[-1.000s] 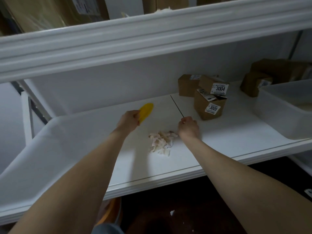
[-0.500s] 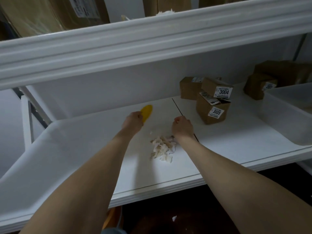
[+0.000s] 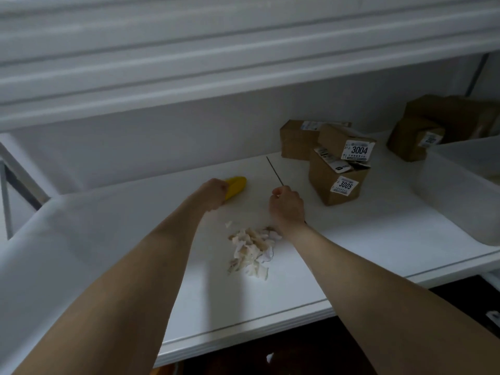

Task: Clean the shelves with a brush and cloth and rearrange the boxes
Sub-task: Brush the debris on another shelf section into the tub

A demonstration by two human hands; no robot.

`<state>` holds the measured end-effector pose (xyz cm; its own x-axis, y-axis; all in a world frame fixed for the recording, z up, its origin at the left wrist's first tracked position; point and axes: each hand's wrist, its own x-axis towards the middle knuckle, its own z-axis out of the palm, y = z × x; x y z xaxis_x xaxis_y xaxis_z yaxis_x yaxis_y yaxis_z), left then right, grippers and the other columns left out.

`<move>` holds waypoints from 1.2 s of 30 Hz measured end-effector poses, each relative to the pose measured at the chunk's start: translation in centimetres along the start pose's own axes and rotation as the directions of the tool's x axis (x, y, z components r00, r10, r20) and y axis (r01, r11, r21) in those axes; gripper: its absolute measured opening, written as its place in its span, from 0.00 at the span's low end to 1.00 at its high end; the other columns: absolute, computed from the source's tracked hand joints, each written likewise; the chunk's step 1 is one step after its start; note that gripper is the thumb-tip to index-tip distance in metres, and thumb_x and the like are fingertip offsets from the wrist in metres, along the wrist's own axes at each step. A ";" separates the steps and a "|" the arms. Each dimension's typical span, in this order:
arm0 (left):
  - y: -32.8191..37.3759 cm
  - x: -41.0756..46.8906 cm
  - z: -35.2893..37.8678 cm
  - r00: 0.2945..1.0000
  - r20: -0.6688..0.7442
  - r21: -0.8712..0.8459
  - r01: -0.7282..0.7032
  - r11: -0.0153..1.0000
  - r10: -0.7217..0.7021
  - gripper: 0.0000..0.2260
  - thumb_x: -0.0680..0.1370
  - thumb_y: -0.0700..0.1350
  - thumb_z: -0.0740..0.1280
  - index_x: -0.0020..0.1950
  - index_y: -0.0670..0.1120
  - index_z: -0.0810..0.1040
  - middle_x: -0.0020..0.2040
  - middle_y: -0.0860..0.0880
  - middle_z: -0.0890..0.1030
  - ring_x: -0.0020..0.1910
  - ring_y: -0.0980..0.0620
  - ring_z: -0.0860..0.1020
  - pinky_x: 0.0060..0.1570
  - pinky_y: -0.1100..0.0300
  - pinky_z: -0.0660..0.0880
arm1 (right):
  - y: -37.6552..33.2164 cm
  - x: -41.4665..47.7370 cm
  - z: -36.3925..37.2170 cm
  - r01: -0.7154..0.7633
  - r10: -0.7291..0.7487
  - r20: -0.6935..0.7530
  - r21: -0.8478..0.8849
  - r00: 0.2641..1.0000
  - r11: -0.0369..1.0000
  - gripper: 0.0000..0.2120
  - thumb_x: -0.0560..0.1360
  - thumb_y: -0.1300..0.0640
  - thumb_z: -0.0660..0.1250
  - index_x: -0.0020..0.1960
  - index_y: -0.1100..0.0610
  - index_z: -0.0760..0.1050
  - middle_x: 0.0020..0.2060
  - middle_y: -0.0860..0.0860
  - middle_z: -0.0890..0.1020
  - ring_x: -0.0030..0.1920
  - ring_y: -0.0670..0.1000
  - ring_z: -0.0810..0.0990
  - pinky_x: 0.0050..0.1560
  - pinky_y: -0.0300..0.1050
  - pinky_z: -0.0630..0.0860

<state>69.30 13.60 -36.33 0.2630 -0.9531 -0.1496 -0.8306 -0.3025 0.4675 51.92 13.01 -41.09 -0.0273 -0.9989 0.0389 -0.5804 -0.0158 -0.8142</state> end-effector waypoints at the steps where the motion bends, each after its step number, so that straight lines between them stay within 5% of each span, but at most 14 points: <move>1: 0.4 -0.7 0.1 0.998 0.053 -0.027 -0.035 0.999 0.036 0.15 0.82 0.41 0.55 0.66 0.42 0.73 0.37 0.45 0.75 0.28 0.52 0.70 0.27 0.64 0.67 | 0.0 -0.1 0.0 -0.005 0.005 -0.001 -0.004 1.000 1.000 0.15 0.79 0.57 0.56 0.63 0.56 0.72 0.61 0.57 0.74 0.62 0.58 0.71 0.61 0.47 0.65; 3: 0.8 -2.3 0.1 0.984 0.165 -0.054 -0.062 0.997 0.070 0.16 0.83 0.45 0.53 0.70 0.49 0.70 0.32 0.46 0.69 0.24 0.53 0.63 0.23 0.65 0.60 | -0.1 -0.4 -0.1 -0.002 0.002 -0.007 -0.009 1.000 1.000 0.14 0.79 0.56 0.57 0.63 0.56 0.72 0.61 0.57 0.74 0.62 0.58 0.71 0.61 0.47 0.66; 8: 0.1 -6.3 -1.2 0.937 0.332 -0.045 -0.096 0.994 0.105 0.16 0.83 0.48 0.55 0.70 0.54 0.69 0.32 0.46 0.69 0.25 0.52 0.63 0.24 0.65 0.61 | -0.1 -2.0 -0.8 -0.018 0.018 0.006 0.035 1.000 0.999 0.13 0.80 0.57 0.56 0.62 0.55 0.72 0.61 0.57 0.73 0.62 0.58 0.71 0.60 0.47 0.67; 11: -0.9 -8.0 -1.2 0.987 0.079 -0.101 -0.133 0.986 0.142 0.11 0.82 0.46 0.57 0.61 0.51 0.76 0.32 0.48 0.74 0.24 0.55 0.67 0.22 0.67 0.63 | -0.2 -3.1 -1.9 -0.032 0.032 0.010 0.043 0.999 0.999 0.13 0.79 0.57 0.56 0.62 0.54 0.72 0.61 0.57 0.73 0.62 0.58 0.71 0.60 0.47 0.67; 14: -2.4 -9.0 -0.4 0.978 -0.192 -0.134 -0.111 0.985 0.084 0.11 0.82 0.42 0.56 0.51 0.44 0.78 0.40 0.39 0.78 0.35 0.43 0.77 0.31 0.60 0.71 | 0.3 -4.3 -3.3 -0.066 0.066 0.024 0.035 0.998 0.997 0.14 0.78 0.56 0.57 0.62 0.54 0.73 0.62 0.58 0.74 0.62 0.59 0.72 0.60 0.46 0.68; 16: -2.9 -10.0 0.4 0.978 -0.207 -0.036 0.026 0.999 -0.033 0.14 0.82 0.42 0.54 0.59 0.39 0.76 0.54 0.34 0.79 0.52 0.37 0.79 0.49 0.50 0.76 | 0.7 -5.1 -3.9 -0.086 0.084 0.052 0.030 0.995 0.996 0.15 0.78 0.56 0.57 0.63 0.55 0.72 0.63 0.59 0.74 0.63 0.59 0.72 0.61 0.45 0.68; 18: -2.2 -11.2 1.4 0.982 -0.168 0.032 0.096 0.995 -0.090 0.15 0.82 0.40 0.54 0.65 0.37 0.73 0.60 0.35 0.77 0.57 0.37 0.77 0.56 0.47 0.75 | 0.7 -5.8 -4.0 -0.105 0.102 0.086 0.028 0.991 0.994 0.16 0.78 0.56 0.57 0.64 0.56 0.73 0.63 0.59 0.75 0.63 0.59 0.73 0.60 0.45 0.69; 21: -0.2 -12.6 2.0 0.998 -0.052 -0.026 0.020 0.999 -0.021 0.14 0.81 0.40 0.53 0.63 0.41 0.73 0.49 0.37 0.80 0.42 0.38 0.80 0.36 0.50 0.77 | 0.4 -6.6 -3.7 -0.067 0.063 0.132 0.023 0.989 0.998 0.16 0.77 0.59 0.57 0.62 0.59 0.75 0.61 0.59 0.77 0.61 0.59 0.75 0.55 0.44 0.71; 23: 0.5 -13.2 1.5 1.000 0.007 -0.083 -0.024 0.996 0.025 0.11 0.80 0.41 0.53 0.51 0.45 0.75 0.34 0.43 0.73 0.26 0.47 0.70 0.23 0.62 0.65 | 0.1 -7.0 -3.4 -0.042 0.037 0.137 0.037 0.990 0.998 0.15 0.77 0.58 0.57 0.60 0.60 0.76 0.59 0.60 0.78 0.59 0.59 0.77 0.50 0.43 0.71; 26: 0.2 -13.5 0.3 0.995 -0.095 -0.148 -0.004 0.989 -0.010 0.14 0.80 0.42 0.53 0.37 0.45 0.70 0.32 0.42 0.71 0.25 0.48 0.68 0.25 0.63 0.64 | -0.3 -7.3 -3.4 -0.029 0.024 0.123 0.041 0.992 0.999 0.15 0.77 0.58 0.58 0.60 0.61 0.76 0.59 0.60 0.78 0.57 0.60 0.77 0.47 0.42 0.69; 28: -0.4 -13.7 0.4 0.980 -0.179 -0.105 0.072 0.992 -0.090 0.15 0.81 0.44 0.54 0.46 0.39 0.77 0.44 0.35 0.79 0.39 0.40 0.80 0.37 0.54 0.75 | -0.3 -7.4 -3.6 -0.030 0.029 0.110 0.009 0.994 1.000 0.15 0.77 0.59 0.57 0.60 0.61 0.75 0.59 0.61 0.78 0.58 0.60 0.77 0.47 0.43 0.69; 30: -1.1 -14.1 1.1 0.963 -0.191 -0.076 0.179 0.981 -0.190 0.20 0.82 0.50 0.53 0.56 0.35 0.75 0.54 0.35 0.79 0.51 0.37 0.80 0.48 0.51 0.75 | -0.3 -7.6 -3.7 -0.056 0.056 0.104 -0.008 0.993 0.998 0.16 0.78 0.58 0.56 0.63 0.61 0.73 0.60 0.61 0.77 0.59 0.61 0.76 0.50 0.45 0.71; 34: -0.3 -15.1 1.3 0.981 -0.091 -0.134 0.160 0.978 -0.173 0.13 0.81 0.43 0.54 0.45 0.38 0.74 0.37 0.36 0.80 0.26 0.45 0.74 0.31 0.58 0.71 | -0.5 -7.7 -3.3 -0.080 0.089 0.144 -0.062 0.986 0.995 0.16 0.79 0.59 0.54 0.62 0.64 0.73 0.60 0.62 0.76 0.58 0.61 0.77 0.47 0.45 0.71; 36: 0.3 -15.2 0.3 0.983 -0.123 -0.160 0.119 0.980 -0.139 0.13 0.79 0.38 0.55 0.36 0.39 0.72 0.29 0.38 0.75 0.25 0.44 0.73 0.27 0.59 0.68 | -0.9 -7.6 -3.3 -0.051 0.057 0.126 -0.053 0.990 0.997 0.16 0.79 0.60 0.54 0.62 0.63 0.74 0.60 0.62 0.76 0.58 0.61 0.76 0.46 0.43 0.69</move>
<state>64.91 27.96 -34.14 0.4345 -0.8946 -0.1045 -0.7045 -0.4098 0.5794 49.96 20.79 -38.74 0.0426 -0.9958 -0.0814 -0.6204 0.0375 -0.7834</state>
